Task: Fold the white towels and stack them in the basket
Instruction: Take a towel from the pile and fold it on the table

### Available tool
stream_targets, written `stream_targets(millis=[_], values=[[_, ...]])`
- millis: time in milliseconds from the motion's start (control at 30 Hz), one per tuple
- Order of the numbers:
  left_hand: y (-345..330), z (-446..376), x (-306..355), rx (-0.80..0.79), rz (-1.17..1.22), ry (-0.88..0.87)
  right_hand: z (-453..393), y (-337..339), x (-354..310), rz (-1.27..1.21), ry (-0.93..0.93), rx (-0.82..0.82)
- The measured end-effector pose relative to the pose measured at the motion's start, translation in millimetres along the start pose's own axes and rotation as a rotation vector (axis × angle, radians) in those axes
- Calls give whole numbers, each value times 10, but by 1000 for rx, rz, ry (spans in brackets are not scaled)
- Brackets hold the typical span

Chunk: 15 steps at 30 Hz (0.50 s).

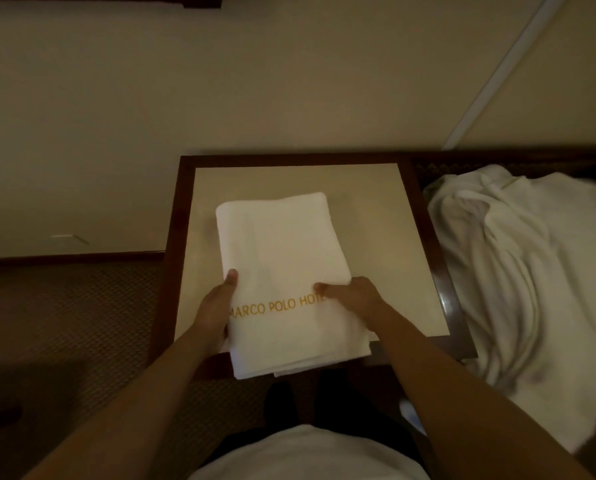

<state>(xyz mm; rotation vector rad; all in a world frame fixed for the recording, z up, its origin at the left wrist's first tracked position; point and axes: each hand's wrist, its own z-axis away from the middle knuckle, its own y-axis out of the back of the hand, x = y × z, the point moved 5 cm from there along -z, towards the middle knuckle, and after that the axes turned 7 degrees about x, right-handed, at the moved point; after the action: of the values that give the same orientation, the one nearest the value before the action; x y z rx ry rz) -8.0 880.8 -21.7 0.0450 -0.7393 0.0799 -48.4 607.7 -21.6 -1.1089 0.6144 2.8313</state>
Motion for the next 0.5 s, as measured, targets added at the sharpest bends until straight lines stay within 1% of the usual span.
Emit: stream_targets(millis=[33,100,200,267,333,433,500], values=[[4,13,-6,-58,-21,32,43,-26,27,-20,-24,-35],[10,23,3,-112,-68,16,137,-48,35,-32,-22,-82],[-12,63,-7,-116,-101,-66,322,-11,84,-123,-44,-104],[-131,126,3,-109,-181,-166,467,84,167,-200,-83,-122],[-335,198,0,-127,-255,-253,572,264,253,-232,-73,-73],[-815,412,27,-204,-363,-364,705,729,403,-292,10,109],[-1173,581,54,-274,-415,-432,834,1058,530,-354,56,186]])
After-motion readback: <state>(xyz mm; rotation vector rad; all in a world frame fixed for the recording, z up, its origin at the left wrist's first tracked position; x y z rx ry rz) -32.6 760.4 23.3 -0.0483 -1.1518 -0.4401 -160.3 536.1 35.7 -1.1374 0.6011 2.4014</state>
